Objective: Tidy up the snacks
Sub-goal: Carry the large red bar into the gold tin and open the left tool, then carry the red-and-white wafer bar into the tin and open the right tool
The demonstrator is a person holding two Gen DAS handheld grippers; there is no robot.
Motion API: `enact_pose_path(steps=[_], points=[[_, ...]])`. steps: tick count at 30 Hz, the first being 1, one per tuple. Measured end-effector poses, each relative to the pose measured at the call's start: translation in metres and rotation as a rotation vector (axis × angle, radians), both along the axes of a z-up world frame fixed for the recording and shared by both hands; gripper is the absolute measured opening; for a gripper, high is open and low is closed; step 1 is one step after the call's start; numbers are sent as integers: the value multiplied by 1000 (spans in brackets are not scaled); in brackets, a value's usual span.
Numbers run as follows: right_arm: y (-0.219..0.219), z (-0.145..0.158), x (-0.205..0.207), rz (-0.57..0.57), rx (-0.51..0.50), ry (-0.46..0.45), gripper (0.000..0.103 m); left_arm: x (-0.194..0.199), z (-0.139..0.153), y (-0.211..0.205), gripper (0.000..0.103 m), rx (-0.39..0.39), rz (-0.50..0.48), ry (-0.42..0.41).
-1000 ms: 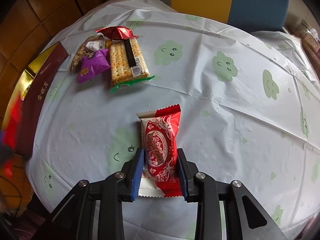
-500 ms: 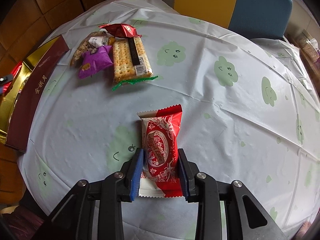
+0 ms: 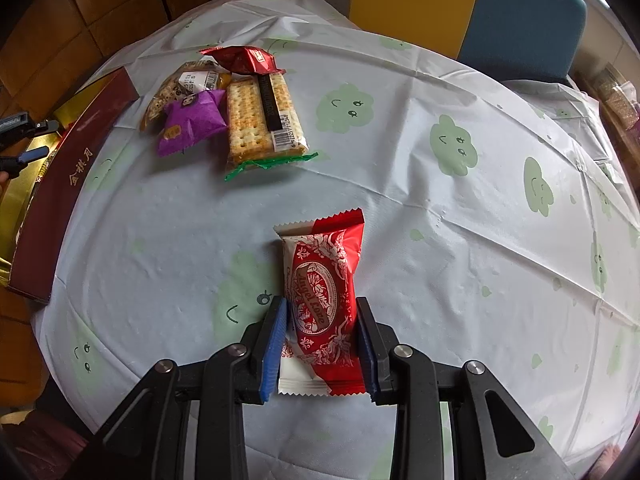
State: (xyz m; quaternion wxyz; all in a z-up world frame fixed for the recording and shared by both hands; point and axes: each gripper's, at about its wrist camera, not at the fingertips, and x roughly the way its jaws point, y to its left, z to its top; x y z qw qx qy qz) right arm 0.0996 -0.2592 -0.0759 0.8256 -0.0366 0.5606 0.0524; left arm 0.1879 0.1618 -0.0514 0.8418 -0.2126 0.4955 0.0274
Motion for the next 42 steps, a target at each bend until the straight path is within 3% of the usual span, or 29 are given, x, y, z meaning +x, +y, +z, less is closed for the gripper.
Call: enact_pose_path(steps=[11, 23, 42], points=[[2, 0, -2, 2, -20, -13, 34, -77, 39, -29, 60, 216, -45, -131], [4, 0, -5, 10, -39, -21, 33, -135, 47, -54, 60, 316, -93, -186], [6, -2, -9, 26, -70, -49, 32, -164, 44, -66, 61, 313, -123, -195]])
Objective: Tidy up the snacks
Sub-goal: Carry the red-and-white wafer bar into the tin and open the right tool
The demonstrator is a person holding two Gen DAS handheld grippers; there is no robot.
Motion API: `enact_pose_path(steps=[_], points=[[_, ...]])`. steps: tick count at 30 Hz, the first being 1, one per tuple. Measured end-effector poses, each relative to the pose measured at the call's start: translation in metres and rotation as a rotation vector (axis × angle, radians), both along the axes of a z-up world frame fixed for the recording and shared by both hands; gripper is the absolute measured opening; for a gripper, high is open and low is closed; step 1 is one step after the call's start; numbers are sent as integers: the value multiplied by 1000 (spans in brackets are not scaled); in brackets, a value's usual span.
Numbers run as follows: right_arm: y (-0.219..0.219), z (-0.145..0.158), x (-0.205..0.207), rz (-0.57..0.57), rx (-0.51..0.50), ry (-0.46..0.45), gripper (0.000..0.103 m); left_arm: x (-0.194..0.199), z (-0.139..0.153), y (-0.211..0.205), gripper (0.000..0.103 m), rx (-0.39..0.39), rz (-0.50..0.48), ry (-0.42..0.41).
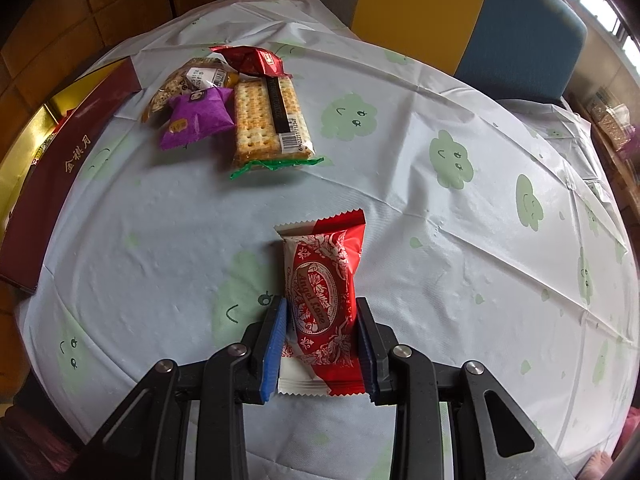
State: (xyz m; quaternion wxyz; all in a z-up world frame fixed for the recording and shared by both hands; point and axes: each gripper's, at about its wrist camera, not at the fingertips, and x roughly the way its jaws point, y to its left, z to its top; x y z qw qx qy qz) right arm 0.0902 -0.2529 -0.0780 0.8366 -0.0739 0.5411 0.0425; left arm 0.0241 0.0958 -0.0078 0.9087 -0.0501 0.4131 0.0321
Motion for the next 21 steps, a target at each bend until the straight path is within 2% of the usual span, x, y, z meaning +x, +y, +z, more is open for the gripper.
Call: enact_pose_path(steps=[5, 10, 15, 21], points=[[-2, 10, 1, -30, 46, -10, 28, -1, -1, 4, 61, -10, 1, -1], [15, 50, 0, -9, 155, -84, 28, -3, 0, 15, 61, -19, 20, -14], [76, 83, 7, 133, 241, -122, 28, -4, -2, 33, 61, -40, 78, -17], [176, 95, 20, 315, 331, -109, 28, -10, -1, 56, 61, -46, 143, -23]])
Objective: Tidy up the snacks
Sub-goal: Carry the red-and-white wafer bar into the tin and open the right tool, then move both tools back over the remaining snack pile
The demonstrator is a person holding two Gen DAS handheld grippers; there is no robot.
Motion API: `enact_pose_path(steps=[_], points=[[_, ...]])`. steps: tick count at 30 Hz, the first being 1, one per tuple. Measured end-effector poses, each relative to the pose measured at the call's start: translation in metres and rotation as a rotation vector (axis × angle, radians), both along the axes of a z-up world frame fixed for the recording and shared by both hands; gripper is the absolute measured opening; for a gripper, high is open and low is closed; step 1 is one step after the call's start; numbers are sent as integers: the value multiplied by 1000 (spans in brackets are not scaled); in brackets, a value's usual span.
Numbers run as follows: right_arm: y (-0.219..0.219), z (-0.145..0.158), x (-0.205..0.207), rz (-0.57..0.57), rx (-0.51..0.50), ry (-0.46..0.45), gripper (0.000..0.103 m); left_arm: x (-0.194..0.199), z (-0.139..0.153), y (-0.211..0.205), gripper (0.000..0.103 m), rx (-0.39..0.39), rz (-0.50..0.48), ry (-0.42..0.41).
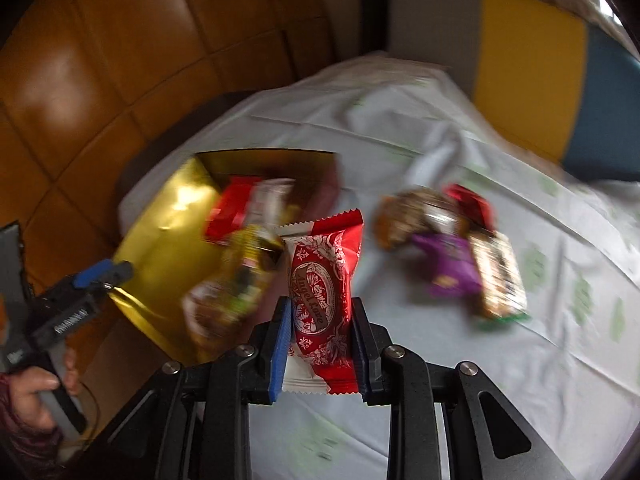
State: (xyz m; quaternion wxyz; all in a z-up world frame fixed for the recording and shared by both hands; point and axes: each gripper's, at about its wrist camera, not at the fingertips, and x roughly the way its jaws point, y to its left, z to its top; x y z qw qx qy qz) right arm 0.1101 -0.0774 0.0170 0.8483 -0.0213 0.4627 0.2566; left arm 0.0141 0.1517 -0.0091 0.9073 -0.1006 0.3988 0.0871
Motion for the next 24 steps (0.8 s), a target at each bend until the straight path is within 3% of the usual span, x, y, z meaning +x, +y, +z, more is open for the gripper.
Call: enact_pose_path(steps=[5, 12, 17, 24], points=[[74, -12, 20, 83, 30, 46, 28, -3, -5, 19, 61, -16, 46, 9], [129, -49, 36, 109, 1, 131, 30, -4, -11, 34, 61, -33, 79, 14], [130, -66, 37, 93, -24, 159, 30, -6, -15, 36, 60, -38, 77, 25], [101, -38, 14, 99, 51, 84, 31, -5, -12, 28, 60, -20, 53, 16]])
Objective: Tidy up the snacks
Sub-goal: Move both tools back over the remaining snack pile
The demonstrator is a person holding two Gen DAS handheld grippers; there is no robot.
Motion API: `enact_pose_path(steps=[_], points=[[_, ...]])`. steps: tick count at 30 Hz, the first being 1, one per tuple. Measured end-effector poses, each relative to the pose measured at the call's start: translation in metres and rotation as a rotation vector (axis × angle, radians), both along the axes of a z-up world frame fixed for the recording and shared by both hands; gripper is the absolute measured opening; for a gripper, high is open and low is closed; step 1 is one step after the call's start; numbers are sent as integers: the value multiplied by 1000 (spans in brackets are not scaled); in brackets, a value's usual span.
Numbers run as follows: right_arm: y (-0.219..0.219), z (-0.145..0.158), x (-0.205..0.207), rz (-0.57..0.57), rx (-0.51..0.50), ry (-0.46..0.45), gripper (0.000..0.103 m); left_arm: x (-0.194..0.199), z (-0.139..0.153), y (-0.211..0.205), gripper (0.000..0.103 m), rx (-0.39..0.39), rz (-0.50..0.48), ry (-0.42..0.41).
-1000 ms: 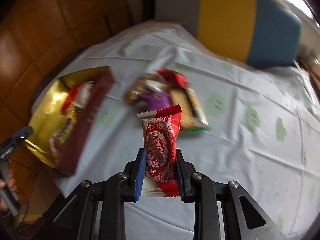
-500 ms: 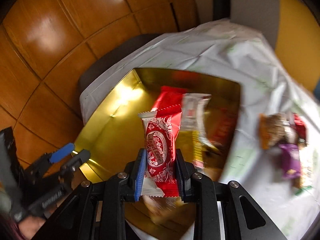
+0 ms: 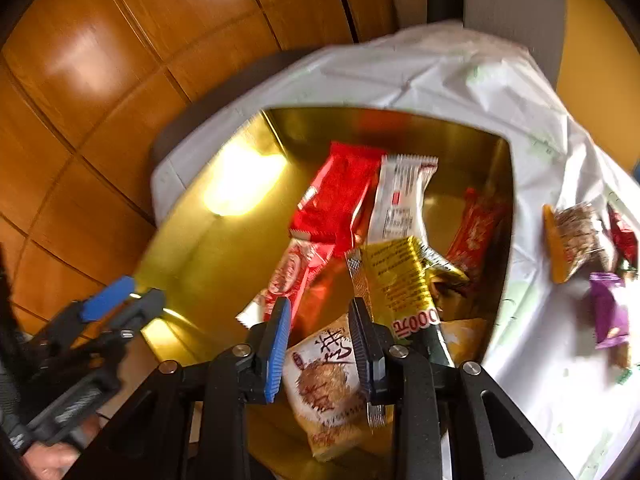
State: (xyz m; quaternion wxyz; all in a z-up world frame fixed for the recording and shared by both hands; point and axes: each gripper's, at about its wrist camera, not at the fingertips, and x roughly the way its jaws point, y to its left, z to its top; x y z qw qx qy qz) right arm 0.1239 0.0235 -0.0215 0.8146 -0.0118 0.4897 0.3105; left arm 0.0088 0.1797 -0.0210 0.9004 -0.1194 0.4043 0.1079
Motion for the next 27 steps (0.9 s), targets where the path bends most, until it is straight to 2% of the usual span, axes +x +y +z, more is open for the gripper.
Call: enact_pose_path(steps=[3, 6, 10, 27], points=[[-14, 15, -7, -20, 28, -45, 38, -1, 3, -8, 61, 12, -18, -4], [-27, 21, -11, -51, 23, -78, 41, -1, 7, -14, 61, 25, -36, -7], [-43, 22, -11, -85, -2, -107, 41, -2, 11, -23, 61, 43, -57, -14], [-157, 22, -22, -267, -66, -136, 42, 0, 19, -63, 61, 98, -156, -17]])
